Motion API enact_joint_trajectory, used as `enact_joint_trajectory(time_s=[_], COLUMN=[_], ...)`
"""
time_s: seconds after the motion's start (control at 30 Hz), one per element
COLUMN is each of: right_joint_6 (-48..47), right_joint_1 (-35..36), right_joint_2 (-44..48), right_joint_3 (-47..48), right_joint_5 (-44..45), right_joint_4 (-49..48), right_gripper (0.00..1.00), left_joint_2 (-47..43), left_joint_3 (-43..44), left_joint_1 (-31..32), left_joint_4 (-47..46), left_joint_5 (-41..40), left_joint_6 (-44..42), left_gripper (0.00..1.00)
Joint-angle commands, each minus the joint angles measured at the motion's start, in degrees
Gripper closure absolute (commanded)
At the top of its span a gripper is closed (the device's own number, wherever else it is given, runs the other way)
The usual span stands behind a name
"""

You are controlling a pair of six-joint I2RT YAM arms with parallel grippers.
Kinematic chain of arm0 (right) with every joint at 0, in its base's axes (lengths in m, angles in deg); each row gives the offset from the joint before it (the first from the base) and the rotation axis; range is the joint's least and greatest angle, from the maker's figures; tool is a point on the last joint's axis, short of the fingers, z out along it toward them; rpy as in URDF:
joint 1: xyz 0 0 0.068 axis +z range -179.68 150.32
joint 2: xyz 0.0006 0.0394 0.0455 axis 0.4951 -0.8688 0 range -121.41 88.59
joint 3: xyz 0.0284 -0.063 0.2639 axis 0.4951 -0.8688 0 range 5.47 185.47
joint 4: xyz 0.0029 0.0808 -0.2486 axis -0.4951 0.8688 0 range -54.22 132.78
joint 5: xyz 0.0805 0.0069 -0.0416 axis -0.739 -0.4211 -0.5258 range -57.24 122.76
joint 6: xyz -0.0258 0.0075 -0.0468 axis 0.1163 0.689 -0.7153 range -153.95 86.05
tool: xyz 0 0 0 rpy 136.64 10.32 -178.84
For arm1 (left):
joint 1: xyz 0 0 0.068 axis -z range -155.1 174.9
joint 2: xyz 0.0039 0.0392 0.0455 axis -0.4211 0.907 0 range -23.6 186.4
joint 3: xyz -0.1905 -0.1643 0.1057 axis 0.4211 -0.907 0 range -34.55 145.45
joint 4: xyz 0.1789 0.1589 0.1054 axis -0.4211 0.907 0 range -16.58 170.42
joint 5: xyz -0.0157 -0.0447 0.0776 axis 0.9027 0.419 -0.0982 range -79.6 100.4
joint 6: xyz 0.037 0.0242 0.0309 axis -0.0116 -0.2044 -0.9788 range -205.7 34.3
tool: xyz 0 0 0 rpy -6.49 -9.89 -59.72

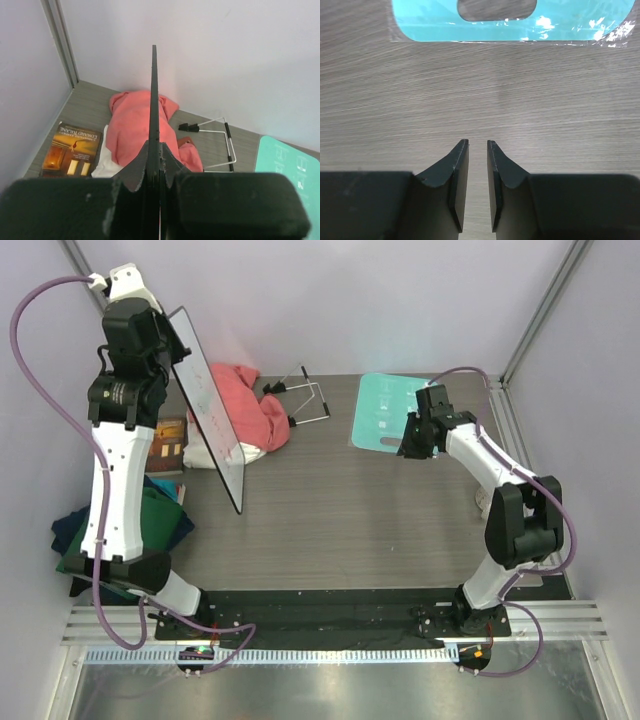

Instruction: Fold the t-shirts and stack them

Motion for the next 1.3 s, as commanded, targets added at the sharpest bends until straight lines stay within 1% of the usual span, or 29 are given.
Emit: enact_joint_trajectory(time_s=[0.0,0.2,0.3,0.47,0.67,0.87,1.1,1.27], right_joint_6=[0.72,0.54,0.37,0.28,-0.16,0.28,0.37,0.37], right_joint_1=[-0.05,-0.14,-0.05,-0.05,-0.05,-0.05,-0.05,-0.05], right_joint_2=[3.71,6.34,7.05,6.09,4.77,4.94,4.77,4.59], right_joint_3=[-1.03,-5.16,-6.30,-6.22,-5.78,-6.57,-7.28,-7.45], right_joint_5=[-1.55,-2.35,-2.78,-3.93,-4.81,-5.51,-6.21,-6.65], right_joint_4=[1.16,1.42,1.60,1.51,1.07,0.37,-0.07,-0.07], right_gripper=[0.73,0.73,0.73,0.73,0.73,0.74,0.74,0.74], left_joint_2=[1.60,4.16,5.21,7.24,8.29,10.84,15.41,17.08], left_joint_3=[6.27,6.80,9.78,15.75,17.34,22.61,25.61,25.78], left_joint_1=[-1.32,-5.01,-5.89,-5.90,-5.90,-5.90,-5.90,-5.90], left_joint_4=[-12.95,-13.82,-14.00,-14.62,-15.49,-16.73,-18.22,-21.03], left_joint_5=[-1.15,0.70,1.31,2.81,4.92,6.32,9.31,9.22], left_joint_6=[-0.71,0.34,1.14,3.68,6.05,8.08,13.17,13.18], left_gripper=[1.00,1.00,1.00,1.00,1.00,1.00,1.00,1.00])
